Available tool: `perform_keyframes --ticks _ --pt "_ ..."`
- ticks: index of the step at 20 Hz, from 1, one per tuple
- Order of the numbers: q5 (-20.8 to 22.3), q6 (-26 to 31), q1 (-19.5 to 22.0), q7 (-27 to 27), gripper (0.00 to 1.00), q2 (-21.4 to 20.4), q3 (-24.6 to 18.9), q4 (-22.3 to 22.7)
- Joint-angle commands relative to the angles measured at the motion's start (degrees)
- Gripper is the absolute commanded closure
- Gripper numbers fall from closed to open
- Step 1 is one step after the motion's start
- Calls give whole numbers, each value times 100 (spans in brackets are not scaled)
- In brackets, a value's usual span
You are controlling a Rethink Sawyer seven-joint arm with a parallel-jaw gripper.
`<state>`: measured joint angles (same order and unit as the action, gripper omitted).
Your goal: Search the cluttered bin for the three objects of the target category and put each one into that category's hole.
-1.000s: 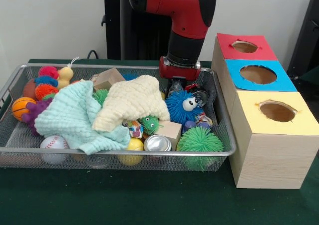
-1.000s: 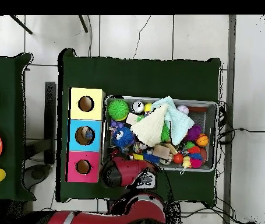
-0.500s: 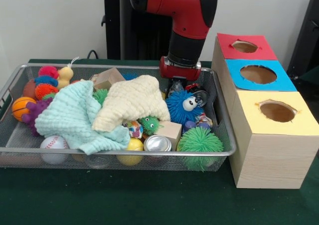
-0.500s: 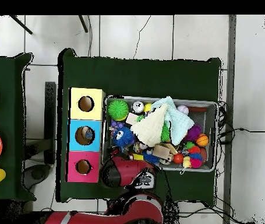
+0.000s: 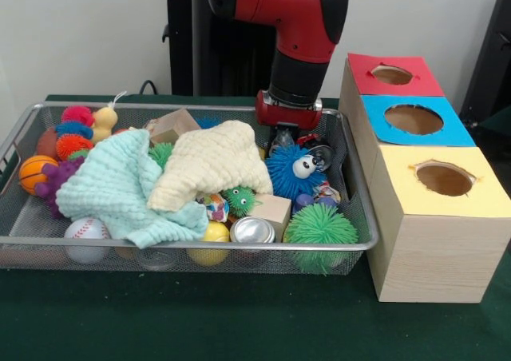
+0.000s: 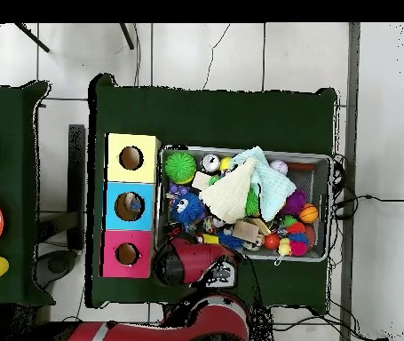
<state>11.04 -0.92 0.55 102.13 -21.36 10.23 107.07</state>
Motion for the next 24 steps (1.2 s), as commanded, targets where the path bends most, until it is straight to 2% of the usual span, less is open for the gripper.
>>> perform_keyframes --ticks 1,4,10,16,24 --pt "-283 540 87 825 100 385 -485 -170" --pt "-287 814 143 756 100 98 -524 -94" --pt "-305 908 108 762 100 21 -492 -85" --pt "-446 1150 -4 754 100 6 -499 -277" --pt "-516 1171 -105 846 100 -116 -536 -152"
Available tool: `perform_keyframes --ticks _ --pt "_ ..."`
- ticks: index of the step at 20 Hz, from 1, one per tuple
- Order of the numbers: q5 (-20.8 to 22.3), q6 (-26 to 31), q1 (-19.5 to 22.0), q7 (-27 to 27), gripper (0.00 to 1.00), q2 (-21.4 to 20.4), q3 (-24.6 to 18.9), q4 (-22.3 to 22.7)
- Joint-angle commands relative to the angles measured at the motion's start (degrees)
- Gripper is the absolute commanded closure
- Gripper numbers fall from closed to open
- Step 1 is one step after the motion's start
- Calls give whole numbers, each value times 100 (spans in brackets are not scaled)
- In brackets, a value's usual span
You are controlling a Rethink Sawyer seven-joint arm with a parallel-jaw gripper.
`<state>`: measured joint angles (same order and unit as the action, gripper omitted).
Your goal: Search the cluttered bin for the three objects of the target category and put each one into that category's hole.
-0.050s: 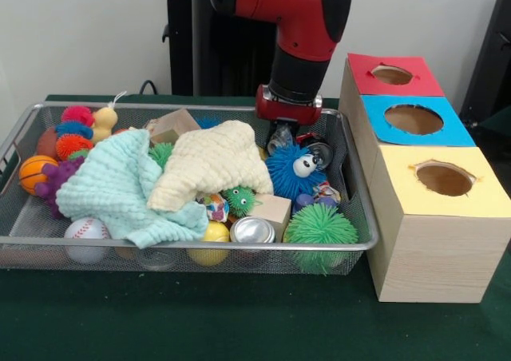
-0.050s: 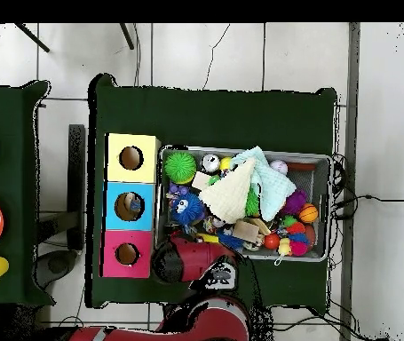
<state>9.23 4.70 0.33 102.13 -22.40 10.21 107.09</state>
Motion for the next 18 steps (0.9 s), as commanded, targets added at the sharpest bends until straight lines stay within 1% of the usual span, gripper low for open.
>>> perform_keyframes --ticks 1,4,5,8,12,16,18 --pt "-344 621 -84 849 100 -14 -542 -163" --pt "-367 805 -136 823 100 -188 -499 -142" --pt "-337 863 -96 788 100 -305 -489 -48" --pt "-358 1171 -55 727 100 -614 -492 43" --pt "-378 1334 7 754 100 -831 -494 130" --pt "-399 1646 62 711 100 -1047 -484 111" --pt "-392 1737 103 692 100 -1171 -489 179"
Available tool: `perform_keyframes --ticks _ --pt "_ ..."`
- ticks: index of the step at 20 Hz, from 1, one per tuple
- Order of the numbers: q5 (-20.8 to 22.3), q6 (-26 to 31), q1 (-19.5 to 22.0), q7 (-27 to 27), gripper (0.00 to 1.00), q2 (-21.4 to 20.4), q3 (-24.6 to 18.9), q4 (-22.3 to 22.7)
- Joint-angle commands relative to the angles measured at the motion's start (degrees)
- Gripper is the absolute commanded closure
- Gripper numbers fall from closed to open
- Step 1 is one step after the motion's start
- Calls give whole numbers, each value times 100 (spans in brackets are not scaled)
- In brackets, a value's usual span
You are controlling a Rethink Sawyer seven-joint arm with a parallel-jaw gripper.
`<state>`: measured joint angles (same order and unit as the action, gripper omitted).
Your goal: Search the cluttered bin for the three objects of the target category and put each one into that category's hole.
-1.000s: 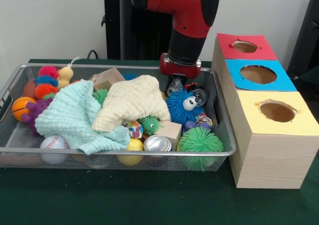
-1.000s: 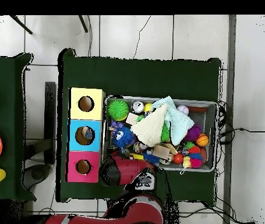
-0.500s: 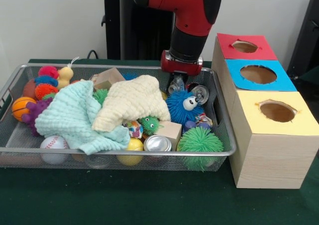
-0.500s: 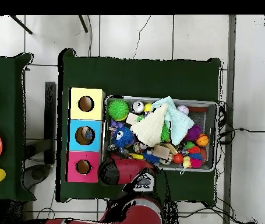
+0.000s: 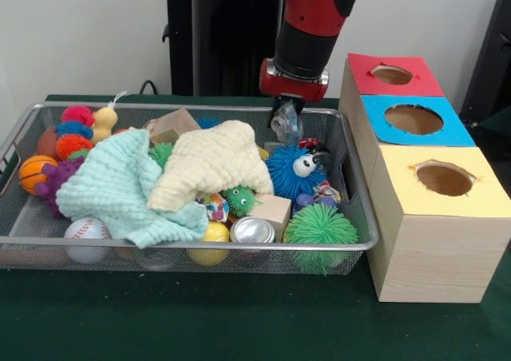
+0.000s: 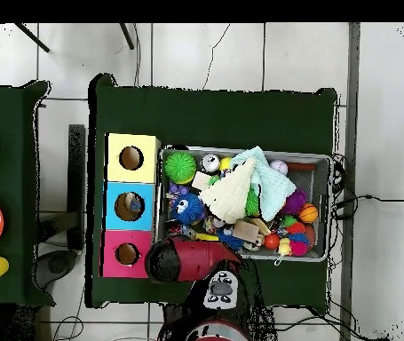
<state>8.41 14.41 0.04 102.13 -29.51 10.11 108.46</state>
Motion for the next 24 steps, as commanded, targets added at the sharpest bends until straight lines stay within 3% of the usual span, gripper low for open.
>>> perform_keyframes --ticks 1,10,24 --pt "-302 779 157 688 100 -497 -473 64" --pt "-244 997 346 589 100 -859 -476 233" --pt "-324 1303 263 693 100 -1511 -354 549"
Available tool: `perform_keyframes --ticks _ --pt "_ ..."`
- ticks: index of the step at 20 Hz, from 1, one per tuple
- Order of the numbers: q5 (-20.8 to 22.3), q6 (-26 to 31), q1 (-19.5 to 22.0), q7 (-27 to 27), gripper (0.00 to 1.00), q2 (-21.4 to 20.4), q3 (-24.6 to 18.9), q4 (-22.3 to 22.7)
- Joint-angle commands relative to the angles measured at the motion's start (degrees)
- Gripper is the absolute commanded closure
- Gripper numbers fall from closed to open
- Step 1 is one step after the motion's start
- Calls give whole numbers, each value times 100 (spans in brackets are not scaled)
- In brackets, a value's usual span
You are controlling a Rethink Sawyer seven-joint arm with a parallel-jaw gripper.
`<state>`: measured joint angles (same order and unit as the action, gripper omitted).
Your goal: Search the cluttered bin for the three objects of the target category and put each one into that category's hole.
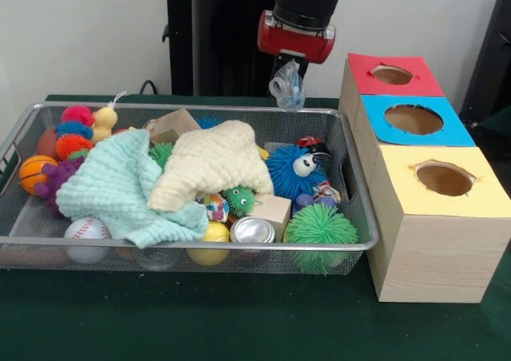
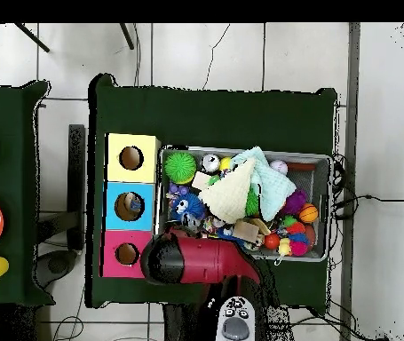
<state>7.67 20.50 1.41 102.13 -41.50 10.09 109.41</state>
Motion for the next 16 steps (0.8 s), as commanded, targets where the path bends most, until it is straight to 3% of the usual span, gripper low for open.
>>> perform_keyframes --ticks 1,7,16 --pt "-258 699 100 725 100 -357 -336 511" --pt "-365 850 -6 868 100 -356 -294 441" --pt "-746 901 -505 1348 100 -216 -163 346"
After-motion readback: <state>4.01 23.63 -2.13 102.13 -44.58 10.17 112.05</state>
